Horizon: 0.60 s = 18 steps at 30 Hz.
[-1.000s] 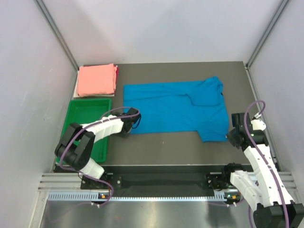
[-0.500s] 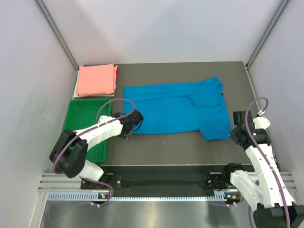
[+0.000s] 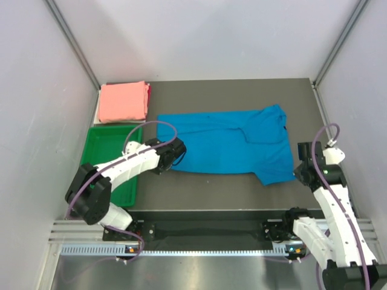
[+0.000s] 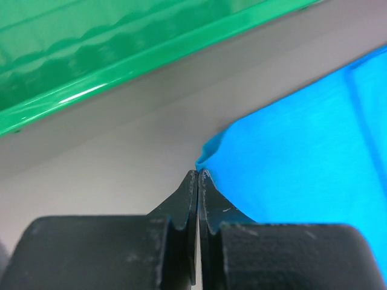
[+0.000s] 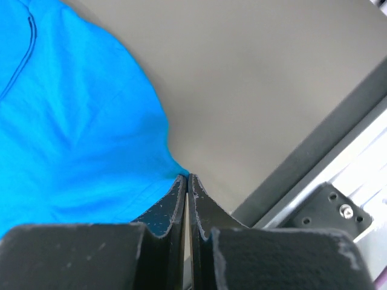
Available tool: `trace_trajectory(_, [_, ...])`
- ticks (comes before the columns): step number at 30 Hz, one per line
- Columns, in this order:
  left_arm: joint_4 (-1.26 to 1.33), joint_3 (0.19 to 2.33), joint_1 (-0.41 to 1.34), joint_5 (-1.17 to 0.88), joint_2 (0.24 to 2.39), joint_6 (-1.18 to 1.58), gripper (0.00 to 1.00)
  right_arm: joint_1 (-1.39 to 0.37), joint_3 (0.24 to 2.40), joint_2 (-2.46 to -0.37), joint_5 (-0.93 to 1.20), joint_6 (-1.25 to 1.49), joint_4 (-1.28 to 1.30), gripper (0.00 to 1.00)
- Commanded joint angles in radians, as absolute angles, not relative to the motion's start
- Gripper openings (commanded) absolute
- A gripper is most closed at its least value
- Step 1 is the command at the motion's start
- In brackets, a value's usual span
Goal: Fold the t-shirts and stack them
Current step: Fold the tshirt
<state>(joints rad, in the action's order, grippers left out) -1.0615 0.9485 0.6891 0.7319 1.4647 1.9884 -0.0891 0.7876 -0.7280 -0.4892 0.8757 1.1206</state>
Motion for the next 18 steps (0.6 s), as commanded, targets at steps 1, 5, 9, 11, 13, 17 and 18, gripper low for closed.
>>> trace_trajectory(1, [-1.138, 1.054, 0.689, 0.85, 1.531, 2.039, 0.0, -0.094, 0.85, -0.823, -0.515, 0.776, 0.962, 0.0])
trace_trajectory(5, [-1.196, 1.216, 0.669, 0.88, 1.64, 2.02, 0.0, -0.094, 0.946, -1.014, -0.428, 0.612, 0.754, 0.0])
trace_trajectory(9, [-1.259, 1.35, 0.608, 0.864, 1.771, 1.984, 0.0, -0.089, 1.003, -1.143, -0.274, 0.464, 0.562, 0.0])
trace_trajectory(11, [-1.259, 1.405, 0.572, 0.865, 1.807, 1.959, 0.0, -0.084, 1.07, -1.234, -0.268, 0.443, 0.532, 0.0])
trace_trajectory(13, [-1.255, 1.437, 0.54, 0.848, 1.85, 1.922, 0.0, -0.072, 1.127, -1.308, -0.264, 0.42, 0.529, 0.0])
trace_trajectory(17, [-1.22, 1.508, 0.459, 0.819, 1.91, 1.859, 0.0, -0.02, 1.291, -1.537, -0.227, 0.405, 0.538, 0.0])
trace_trajectory(18, [-1.207, 1.52, 0.447, 0.815, 1.933, 1.838, 0.0, -0.008, 1.316, -1.569, -0.197, 0.405, 0.541, 0.0])
